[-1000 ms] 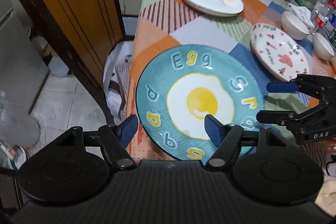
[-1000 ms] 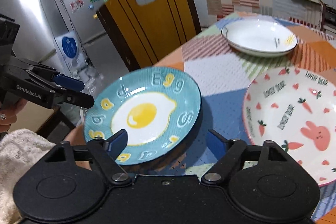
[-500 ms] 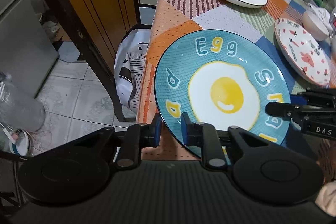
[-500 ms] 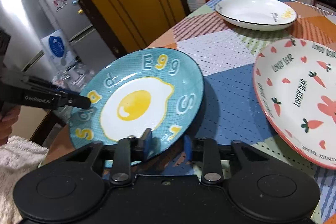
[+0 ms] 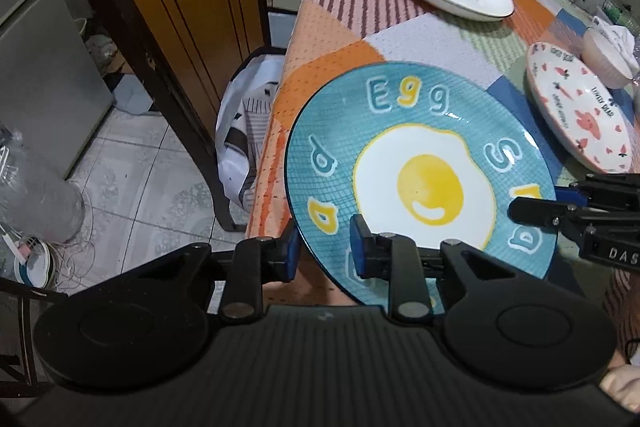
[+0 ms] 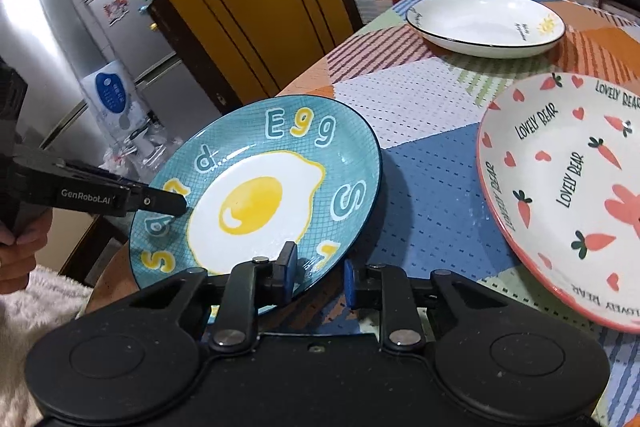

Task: Organize plates and bowls
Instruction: 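Lift the blue egg plate with both tools and lower it onto the bunny plate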

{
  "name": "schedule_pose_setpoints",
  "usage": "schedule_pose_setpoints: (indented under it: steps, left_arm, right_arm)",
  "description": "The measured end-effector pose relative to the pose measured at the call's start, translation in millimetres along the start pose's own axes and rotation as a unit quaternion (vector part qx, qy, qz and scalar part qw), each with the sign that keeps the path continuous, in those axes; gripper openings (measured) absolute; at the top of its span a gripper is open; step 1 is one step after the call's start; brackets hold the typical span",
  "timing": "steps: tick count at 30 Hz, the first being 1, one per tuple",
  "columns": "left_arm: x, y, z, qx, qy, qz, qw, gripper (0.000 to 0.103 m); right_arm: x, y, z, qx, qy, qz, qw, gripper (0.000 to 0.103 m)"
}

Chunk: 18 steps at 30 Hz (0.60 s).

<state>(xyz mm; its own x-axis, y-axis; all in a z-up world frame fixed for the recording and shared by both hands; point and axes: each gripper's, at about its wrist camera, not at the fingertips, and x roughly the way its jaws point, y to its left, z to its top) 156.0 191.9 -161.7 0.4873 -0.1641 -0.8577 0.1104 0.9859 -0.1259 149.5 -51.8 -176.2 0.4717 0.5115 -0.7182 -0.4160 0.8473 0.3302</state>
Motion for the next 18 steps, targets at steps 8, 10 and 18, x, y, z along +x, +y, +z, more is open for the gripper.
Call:
schedule_pose_setpoints:
  steps: [8, 10, 18]
  left_arm:
    - [-24, -31, 21, 0.016, -0.019, -0.01, 0.9996, 0.024]
    - [-27, -41, 29, 0.022, -0.02, -0.018, 0.9994, 0.024]
    - [-18, -95, 58, 0.048, -0.031, -0.06, 0.9966, 0.024]
  right_arm:
    - [-40, -13, 9, -0.006, -0.015, 0.011, 1.0, 0.027]
    - [-52, -20, 11, 0.0, -0.023, 0.007, 1.0, 0.027]
    - [-95, -58, 15, 0.017, -0.039, -0.022, 0.999, 0.028]
